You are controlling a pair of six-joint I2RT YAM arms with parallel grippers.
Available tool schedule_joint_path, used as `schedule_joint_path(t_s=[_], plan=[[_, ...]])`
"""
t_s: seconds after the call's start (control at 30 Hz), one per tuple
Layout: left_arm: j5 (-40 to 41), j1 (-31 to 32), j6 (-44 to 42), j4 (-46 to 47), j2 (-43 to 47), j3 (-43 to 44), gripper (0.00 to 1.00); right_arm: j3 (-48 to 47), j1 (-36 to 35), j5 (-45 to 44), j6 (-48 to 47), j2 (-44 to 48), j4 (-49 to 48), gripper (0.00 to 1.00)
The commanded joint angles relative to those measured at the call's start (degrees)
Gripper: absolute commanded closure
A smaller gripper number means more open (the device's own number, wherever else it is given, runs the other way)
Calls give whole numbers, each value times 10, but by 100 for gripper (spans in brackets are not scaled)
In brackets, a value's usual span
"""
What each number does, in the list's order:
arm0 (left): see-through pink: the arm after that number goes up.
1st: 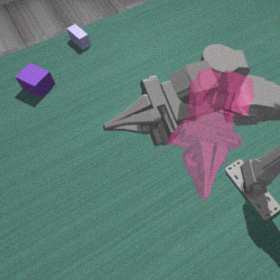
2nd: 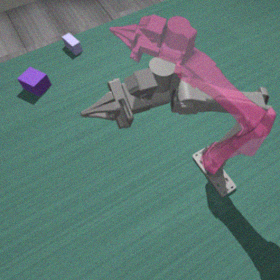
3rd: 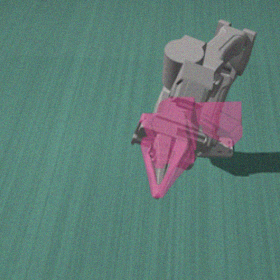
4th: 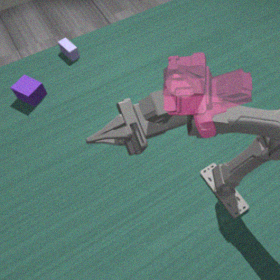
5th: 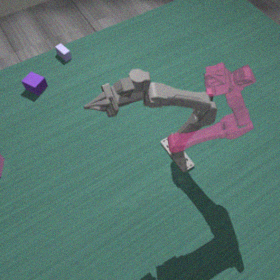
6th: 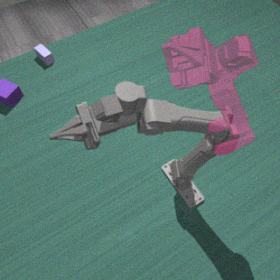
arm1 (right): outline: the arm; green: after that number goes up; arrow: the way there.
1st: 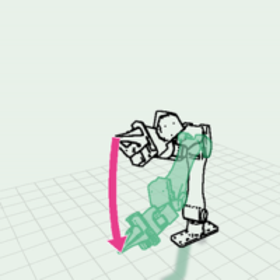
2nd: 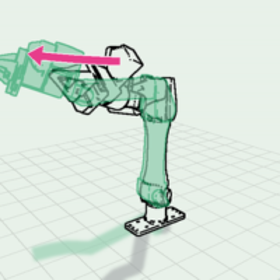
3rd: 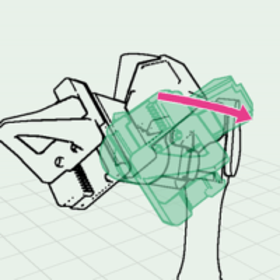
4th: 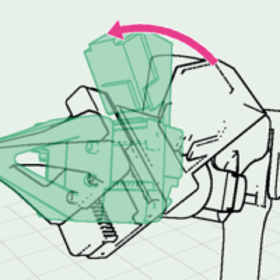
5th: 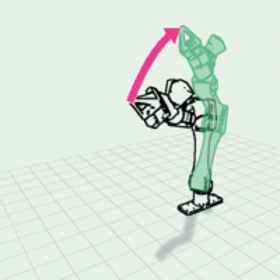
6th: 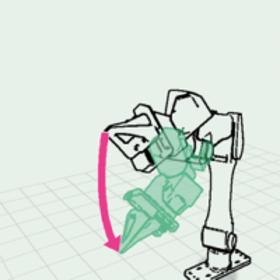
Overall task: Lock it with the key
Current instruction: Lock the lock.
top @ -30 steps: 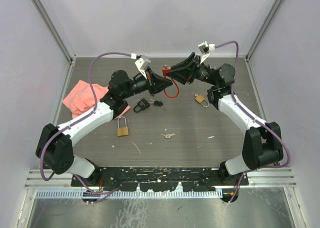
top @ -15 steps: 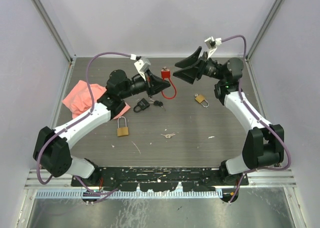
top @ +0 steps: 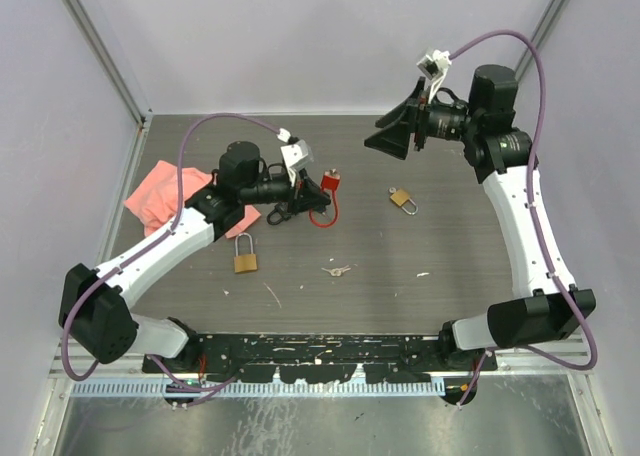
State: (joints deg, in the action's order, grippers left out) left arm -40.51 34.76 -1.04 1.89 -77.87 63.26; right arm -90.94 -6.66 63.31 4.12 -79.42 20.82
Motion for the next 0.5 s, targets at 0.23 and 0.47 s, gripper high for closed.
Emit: schedule_joint_path(t_s=[0.23, 0.47], plan=[[39, 20, -90, -82, -3, 24, 100, -141, -94, -153, -116, -109, 399, 37], [118, 53, -129, -115, -26, 34, 100, -161, -116, -170, -93, -138, 420, 42]])
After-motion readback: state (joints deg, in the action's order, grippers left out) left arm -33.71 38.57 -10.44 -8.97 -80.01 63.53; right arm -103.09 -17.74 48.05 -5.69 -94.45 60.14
